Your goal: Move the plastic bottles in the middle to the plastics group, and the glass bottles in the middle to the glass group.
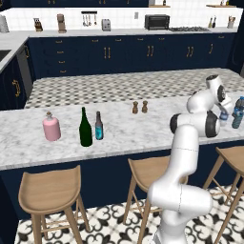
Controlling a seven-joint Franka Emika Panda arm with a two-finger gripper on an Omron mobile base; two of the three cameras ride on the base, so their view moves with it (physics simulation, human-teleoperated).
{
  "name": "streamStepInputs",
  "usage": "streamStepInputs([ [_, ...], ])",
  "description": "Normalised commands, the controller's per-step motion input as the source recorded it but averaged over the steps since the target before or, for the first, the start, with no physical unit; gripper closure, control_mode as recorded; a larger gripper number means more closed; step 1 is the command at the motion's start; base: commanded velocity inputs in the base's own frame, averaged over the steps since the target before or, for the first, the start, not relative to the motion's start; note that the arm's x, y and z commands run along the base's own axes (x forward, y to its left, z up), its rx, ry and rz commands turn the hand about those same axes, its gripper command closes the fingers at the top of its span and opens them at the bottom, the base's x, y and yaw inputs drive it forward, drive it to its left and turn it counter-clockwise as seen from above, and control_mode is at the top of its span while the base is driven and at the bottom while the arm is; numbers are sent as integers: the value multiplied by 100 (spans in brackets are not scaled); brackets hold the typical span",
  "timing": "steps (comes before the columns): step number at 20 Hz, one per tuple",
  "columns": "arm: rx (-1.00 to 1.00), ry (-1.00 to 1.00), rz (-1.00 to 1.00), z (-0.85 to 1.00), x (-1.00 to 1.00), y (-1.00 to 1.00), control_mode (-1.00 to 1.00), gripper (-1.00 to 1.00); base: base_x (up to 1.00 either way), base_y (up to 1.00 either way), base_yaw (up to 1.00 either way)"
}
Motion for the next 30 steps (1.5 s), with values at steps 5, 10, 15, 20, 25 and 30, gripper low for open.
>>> streamStepInputs([
  [5,-1,0,-6,-1,44,0,-100,100,0,0,0],
  [10,0,4,-2,-23,4,0,-100,100,0,0,0],
  [15,0,3,0,-34,0,0,-100,100,0,0,0],
  [20,0,3,0,-13,3,0,-100,100,0,0,0],
  [25,0,1,0,0,2,-1,-100,-100,0,0,0],
  [30,0,0,0,0,0,0,-100,-100,0,0,0],
])
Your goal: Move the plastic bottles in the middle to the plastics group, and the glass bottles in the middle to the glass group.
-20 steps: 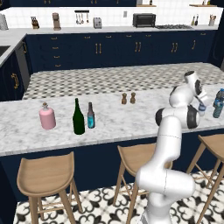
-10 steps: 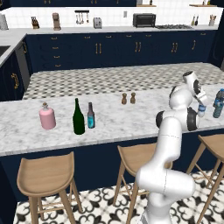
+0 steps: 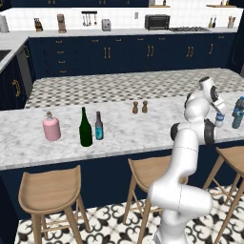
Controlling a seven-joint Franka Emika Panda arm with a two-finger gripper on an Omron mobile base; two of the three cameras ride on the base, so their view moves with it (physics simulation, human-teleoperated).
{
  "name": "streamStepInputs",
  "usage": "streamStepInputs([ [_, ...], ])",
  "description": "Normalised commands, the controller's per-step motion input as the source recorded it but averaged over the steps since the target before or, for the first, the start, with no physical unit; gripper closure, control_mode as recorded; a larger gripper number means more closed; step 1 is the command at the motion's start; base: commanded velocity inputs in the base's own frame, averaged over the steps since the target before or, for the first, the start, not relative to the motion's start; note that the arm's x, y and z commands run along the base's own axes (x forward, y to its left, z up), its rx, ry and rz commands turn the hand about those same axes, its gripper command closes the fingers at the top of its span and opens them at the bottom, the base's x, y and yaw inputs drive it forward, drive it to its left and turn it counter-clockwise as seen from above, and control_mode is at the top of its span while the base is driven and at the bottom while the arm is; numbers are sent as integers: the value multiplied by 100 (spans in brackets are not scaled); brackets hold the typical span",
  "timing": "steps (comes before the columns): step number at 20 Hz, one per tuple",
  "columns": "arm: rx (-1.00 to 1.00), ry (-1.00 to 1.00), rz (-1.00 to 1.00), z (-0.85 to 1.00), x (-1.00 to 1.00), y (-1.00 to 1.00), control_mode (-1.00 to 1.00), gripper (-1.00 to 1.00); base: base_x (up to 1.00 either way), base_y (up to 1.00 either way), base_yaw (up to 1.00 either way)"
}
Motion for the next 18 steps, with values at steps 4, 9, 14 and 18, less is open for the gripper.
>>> streamStepInputs([
  [4,0,0,0,21,0,0,-100,-100,0,0,0],
  [9,0,-2,0,31,0,0,-100,-100,0,0,0],
  [14,0,-7,0,63,-26,15,-100,-100,0,0,0],
  [18,-7,-14,6,25,-100,73,-100,-100,0,0,0],
])
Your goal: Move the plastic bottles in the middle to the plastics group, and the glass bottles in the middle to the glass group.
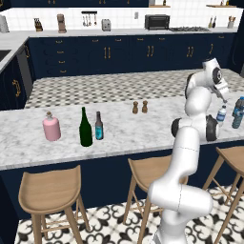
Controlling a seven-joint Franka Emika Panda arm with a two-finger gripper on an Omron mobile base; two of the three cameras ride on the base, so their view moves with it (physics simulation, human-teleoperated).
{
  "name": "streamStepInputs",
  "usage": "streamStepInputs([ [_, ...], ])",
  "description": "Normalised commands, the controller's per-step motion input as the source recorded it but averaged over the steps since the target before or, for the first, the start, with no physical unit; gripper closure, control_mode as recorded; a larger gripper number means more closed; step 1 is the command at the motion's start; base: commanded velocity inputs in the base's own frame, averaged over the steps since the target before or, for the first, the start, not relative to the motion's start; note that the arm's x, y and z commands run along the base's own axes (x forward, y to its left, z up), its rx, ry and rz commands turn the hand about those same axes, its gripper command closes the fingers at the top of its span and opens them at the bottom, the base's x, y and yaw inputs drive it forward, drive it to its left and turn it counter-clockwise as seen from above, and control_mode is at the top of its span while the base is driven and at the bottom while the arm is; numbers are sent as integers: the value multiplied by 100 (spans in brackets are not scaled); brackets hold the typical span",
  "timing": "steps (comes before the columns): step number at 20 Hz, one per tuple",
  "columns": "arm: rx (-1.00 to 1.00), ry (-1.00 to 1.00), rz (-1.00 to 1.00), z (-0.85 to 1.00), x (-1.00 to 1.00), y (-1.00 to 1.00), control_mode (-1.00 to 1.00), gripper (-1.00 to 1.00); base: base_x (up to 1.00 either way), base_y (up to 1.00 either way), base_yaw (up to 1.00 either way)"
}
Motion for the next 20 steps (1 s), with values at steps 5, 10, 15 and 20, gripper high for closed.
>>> streamStepInputs([
  [5,-8,-27,17,6,-100,86,-100,-100,0,0,0],
  [10,-6,-43,28,-24,-100,60,-100,-100,0,0,0],
  [15,-8,-50,30,-34,-88,29,-100,-100,0,0,0],
  [20,-6,-32,32,-7,-93,55,-100,-100,0,0,0],
])
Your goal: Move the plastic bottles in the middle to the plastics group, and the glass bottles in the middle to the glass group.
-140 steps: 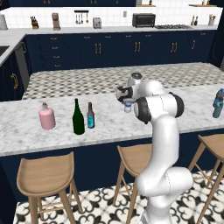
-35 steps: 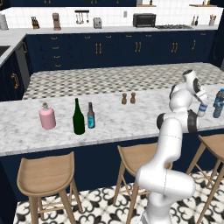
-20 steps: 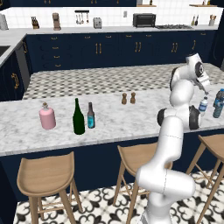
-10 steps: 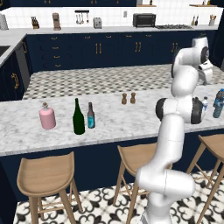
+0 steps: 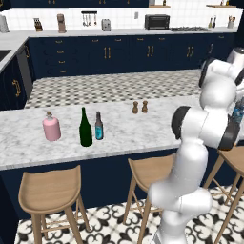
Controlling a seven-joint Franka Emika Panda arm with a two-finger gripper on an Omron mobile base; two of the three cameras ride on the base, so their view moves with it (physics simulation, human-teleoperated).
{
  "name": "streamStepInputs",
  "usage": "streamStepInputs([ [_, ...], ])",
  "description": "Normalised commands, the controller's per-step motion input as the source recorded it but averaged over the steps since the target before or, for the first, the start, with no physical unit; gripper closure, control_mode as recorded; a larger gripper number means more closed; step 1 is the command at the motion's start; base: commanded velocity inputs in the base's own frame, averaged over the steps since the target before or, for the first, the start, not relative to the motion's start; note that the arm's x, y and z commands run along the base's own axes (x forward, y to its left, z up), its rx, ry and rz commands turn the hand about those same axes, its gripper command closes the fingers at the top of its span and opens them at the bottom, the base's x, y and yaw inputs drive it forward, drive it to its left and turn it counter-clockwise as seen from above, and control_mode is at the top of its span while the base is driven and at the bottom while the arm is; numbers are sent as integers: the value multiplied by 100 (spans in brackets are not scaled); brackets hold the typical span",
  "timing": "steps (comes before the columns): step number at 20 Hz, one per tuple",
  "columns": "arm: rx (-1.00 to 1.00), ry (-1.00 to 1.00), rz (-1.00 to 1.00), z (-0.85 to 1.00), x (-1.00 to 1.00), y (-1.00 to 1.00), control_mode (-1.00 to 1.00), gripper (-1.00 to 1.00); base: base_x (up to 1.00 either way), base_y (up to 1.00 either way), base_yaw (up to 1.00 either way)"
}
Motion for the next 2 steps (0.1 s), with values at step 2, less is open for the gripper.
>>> streamStepInputs([
  [2,0,0,29,0,-88,49,-100,-100,0,0,0],
])
